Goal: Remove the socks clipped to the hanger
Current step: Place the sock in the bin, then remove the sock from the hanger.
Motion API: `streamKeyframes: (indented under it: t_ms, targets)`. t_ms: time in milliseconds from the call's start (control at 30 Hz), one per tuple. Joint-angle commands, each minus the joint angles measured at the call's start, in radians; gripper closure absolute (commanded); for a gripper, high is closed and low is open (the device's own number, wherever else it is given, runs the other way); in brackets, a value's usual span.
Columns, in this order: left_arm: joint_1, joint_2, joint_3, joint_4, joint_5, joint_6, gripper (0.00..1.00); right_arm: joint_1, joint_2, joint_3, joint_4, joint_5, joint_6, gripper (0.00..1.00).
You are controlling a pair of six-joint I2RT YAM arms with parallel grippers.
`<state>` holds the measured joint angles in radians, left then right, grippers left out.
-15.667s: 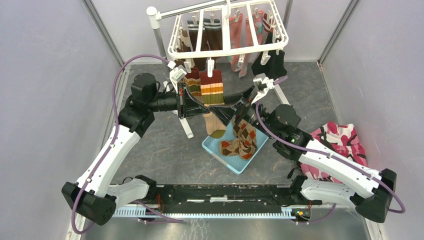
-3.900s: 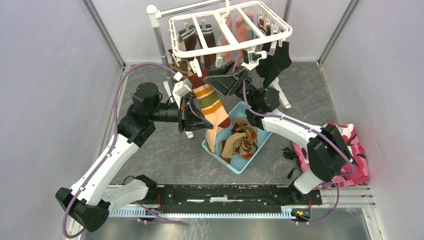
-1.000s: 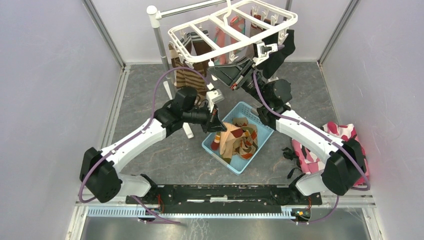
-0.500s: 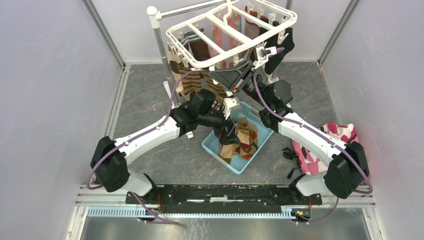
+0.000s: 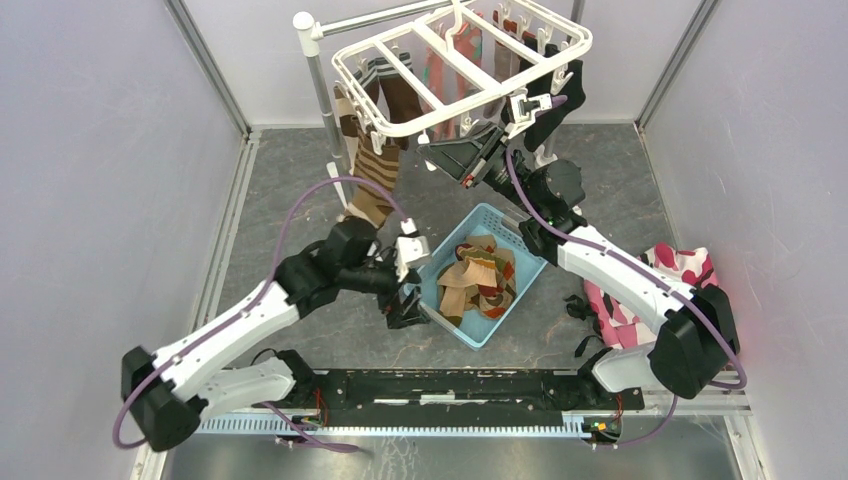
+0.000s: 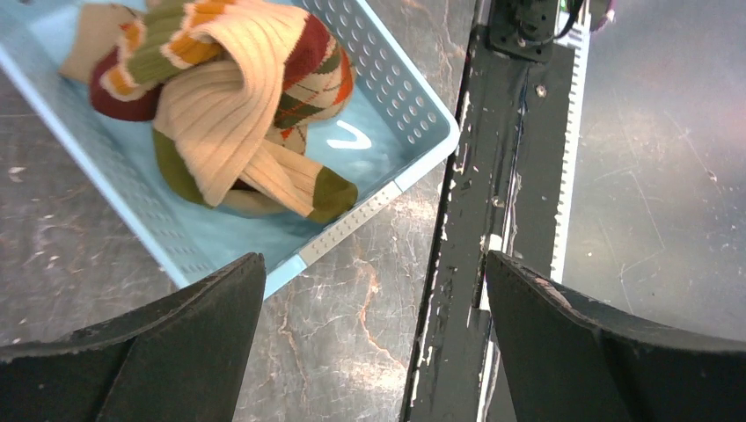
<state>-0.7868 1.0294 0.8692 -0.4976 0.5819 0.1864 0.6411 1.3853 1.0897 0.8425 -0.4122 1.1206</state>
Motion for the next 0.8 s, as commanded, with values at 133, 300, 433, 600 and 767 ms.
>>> streamKeyframes:
  t_ms: [133,300,433,600,767]
  targets:
    - [0.141,-0.222,-0.045,-0.033,0.046,-0.012,0.00,-0.001,-0.064,-0.002,-0.018,-0.033,-0.030,1.00]
    - [0.267,-0.292,-0.034,0.023,0.125,-0.048,0.00,0.000,-0.082,-0.006,-0.036,-0.042,-0.040,1.00]
    - [0.365,-0.275,0.027,0.132,0.059,-0.112,0.00,-0.001,-0.092,-0.013,-0.040,-0.052,-0.043,1.00]
    - [0.491,-0.174,0.109,0.271,0.097,-0.181,0.00,0.000,-0.105,-0.022,-0.040,-0.065,-0.038,1.00]
    - [0.586,0.003,0.221,0.368,0.320,-0.257,0.00,-0.001,-0.112,-0.025,-0.040,-0.083,-0.030,1.00]
